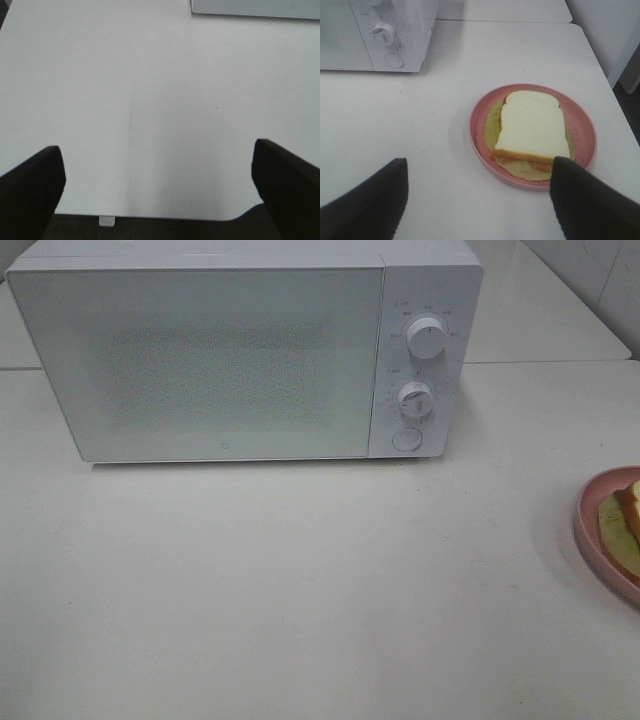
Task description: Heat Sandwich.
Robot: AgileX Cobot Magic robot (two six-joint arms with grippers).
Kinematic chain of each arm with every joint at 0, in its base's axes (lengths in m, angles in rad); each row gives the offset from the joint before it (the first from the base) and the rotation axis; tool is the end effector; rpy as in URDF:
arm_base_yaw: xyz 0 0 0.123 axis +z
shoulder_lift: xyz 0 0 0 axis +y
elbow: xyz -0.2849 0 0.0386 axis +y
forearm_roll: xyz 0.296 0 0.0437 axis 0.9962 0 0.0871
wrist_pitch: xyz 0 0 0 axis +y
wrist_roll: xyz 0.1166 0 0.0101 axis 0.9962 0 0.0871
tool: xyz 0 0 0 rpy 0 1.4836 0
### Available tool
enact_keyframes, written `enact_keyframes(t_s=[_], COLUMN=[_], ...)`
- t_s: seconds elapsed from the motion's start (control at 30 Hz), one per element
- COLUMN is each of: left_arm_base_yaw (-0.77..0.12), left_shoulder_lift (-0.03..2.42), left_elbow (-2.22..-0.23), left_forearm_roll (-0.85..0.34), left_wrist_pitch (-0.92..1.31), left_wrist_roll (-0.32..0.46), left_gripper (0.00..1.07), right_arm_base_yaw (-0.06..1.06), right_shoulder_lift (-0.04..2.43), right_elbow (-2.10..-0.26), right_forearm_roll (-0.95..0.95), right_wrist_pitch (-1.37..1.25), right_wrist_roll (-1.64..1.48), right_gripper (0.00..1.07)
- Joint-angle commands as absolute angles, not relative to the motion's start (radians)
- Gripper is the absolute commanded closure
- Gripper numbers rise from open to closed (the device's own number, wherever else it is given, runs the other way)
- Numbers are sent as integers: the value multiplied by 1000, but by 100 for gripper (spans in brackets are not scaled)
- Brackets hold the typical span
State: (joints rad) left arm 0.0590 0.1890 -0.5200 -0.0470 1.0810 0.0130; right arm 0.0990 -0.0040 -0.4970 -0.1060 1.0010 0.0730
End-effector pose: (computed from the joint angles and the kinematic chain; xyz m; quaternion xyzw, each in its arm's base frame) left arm 0.0854 0.0002 0.2800 -0.0215 0.8982 -0.0077 0.4390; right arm 0.0612 -0.0044 0.2944 -0.0104 0.8358 -0.0058 0.5489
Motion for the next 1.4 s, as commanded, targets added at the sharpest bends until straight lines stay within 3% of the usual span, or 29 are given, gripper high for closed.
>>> enact_keyframes(t_s=[0.03, 0.3, 1.4], left_arm_base_yaw=[59, 59, 58], left_shoulder_lift=[121, -31, -28], left_elbow=[-517, -517, -517], left_forearm_roll=[-52, -52, -53], left_wrist_pitch=[1071, 1071, 1070], left_wrist_roll=[10, 10, 10], left_gripper=[10, 10, 10], right_arm_base_yaw=[92, 92, 92], right_shoulder_lift=[-32, -32, -27], right_elbow=[-497, -497, -497], right_forearm_roll=[-108, -108, -109], right_wrist_pitch=[997, 997, 997], right_wrist_roll=[65, 65, 69], right_gripper=[32, 32, 32])
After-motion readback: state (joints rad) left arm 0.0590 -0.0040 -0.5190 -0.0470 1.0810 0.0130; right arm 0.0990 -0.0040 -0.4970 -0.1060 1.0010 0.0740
